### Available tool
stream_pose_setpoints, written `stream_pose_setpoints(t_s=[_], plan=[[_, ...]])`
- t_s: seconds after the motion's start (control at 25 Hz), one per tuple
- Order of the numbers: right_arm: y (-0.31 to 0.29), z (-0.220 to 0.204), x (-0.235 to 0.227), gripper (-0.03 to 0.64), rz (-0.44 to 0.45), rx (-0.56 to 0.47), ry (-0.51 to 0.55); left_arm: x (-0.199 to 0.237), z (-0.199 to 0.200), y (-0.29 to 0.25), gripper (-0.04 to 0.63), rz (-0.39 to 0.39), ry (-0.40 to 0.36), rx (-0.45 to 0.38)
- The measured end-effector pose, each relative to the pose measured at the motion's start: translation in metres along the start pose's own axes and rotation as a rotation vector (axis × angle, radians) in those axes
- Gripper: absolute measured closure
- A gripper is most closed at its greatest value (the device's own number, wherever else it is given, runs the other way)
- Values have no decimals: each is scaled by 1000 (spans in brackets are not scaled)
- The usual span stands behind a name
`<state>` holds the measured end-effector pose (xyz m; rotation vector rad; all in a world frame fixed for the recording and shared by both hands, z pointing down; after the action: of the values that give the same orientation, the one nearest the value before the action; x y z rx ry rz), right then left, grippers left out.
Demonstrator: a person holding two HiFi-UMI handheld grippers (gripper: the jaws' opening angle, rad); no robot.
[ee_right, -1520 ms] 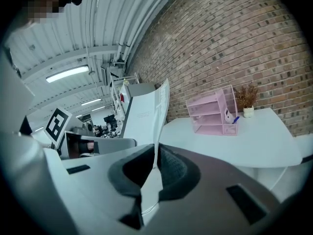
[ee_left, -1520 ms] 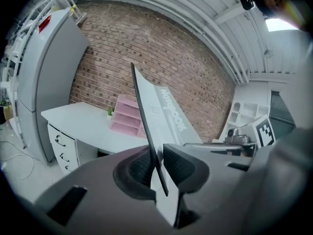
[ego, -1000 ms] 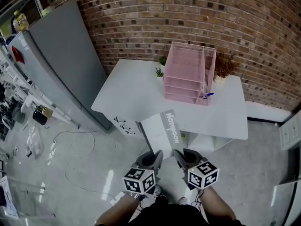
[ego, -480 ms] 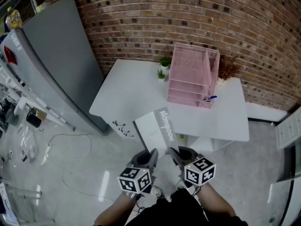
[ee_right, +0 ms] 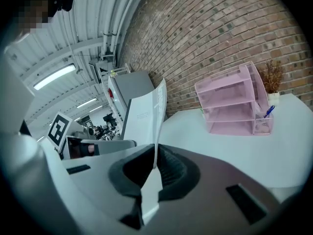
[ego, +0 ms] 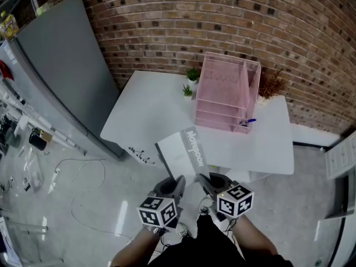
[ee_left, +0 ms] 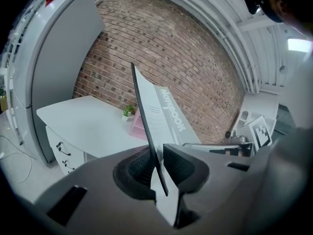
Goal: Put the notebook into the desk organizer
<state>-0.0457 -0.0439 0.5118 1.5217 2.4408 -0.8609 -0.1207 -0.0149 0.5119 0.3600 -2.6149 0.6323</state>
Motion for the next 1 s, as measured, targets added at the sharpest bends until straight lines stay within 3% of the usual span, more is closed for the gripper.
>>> stream_pose_setpoints(t_s=[1.0], plan=[[-7, 17, -158, 601, 8, 91, -153, -16, 1, -156, 545, 3, 67, 115]])
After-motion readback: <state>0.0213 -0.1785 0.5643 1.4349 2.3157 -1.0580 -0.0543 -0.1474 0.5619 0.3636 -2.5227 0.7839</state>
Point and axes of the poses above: the fingertips, and each gripper's own axes: y backward along the fingers, x to its left, z out of its top, the point moved 1 cm from there along y, backward along the fingers, and after that the axes turned 2 degrees about x, right-handed, at the moved point
